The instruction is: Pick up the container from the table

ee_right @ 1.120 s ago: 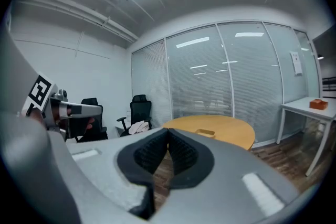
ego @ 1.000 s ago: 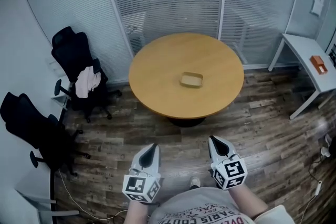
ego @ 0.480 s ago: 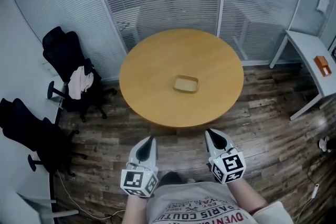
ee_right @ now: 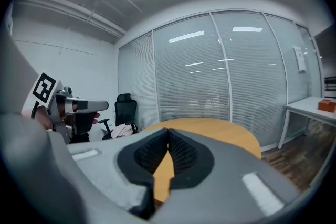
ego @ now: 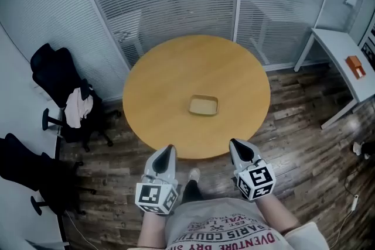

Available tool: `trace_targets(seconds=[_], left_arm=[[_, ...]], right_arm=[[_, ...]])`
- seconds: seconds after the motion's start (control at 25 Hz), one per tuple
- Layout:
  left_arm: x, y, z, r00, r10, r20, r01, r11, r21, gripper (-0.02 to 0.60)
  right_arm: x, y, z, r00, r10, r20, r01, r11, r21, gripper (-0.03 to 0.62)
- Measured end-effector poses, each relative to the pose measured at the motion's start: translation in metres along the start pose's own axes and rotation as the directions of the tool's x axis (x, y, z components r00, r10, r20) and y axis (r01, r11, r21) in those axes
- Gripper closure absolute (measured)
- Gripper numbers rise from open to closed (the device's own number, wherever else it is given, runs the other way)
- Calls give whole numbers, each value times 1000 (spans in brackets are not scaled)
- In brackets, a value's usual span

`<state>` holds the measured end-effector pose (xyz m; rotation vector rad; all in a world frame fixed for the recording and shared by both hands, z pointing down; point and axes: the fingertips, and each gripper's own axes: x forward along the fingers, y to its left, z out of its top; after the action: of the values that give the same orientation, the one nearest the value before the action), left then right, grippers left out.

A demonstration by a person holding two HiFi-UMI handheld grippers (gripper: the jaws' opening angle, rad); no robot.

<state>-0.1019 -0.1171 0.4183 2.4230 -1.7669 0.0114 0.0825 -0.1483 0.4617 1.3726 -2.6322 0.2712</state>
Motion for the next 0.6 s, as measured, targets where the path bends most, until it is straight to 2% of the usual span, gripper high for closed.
trace_targets(seconds=[0.36,0.6], left_arm=[[127,81,26,989,-148,-2,148,989,1,575],[183,116,26,979,-203,-11,203,979,-11,575]], right_arm=[[121,-45,26,989,-149,-26,150,988,45,591],[171,-72,26,969,-239,-64,243,968,61,591]])
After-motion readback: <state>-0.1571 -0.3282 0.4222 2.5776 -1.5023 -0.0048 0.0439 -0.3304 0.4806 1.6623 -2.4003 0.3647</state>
